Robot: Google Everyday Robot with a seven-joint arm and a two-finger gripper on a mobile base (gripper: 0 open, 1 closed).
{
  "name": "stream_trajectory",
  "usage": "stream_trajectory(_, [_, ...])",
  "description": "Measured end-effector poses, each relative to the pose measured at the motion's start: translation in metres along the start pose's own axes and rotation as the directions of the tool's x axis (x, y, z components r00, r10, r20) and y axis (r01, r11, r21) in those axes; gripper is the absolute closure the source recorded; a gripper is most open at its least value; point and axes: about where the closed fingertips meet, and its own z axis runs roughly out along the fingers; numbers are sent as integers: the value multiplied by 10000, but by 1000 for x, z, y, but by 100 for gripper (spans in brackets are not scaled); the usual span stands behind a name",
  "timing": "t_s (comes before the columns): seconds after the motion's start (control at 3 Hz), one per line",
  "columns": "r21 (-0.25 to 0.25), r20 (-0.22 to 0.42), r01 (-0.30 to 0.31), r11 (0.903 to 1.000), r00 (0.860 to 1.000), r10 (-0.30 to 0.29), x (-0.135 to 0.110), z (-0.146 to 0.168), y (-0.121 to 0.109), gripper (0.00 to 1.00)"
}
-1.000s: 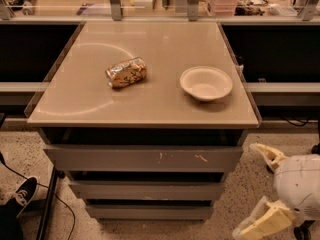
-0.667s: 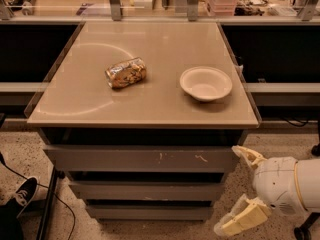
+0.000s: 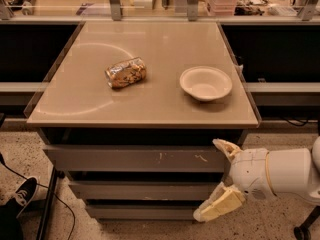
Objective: Open top drawer
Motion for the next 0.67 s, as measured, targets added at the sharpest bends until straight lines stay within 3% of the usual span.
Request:
stream_trajectory(0.33, [174, -28, -201, 9996, 9998, 202, 5, -7, 8, 0])
stream_trajectory(0.67, [45, -69, -440, 9990, 9990, 440, 26, 10, -6, 0])
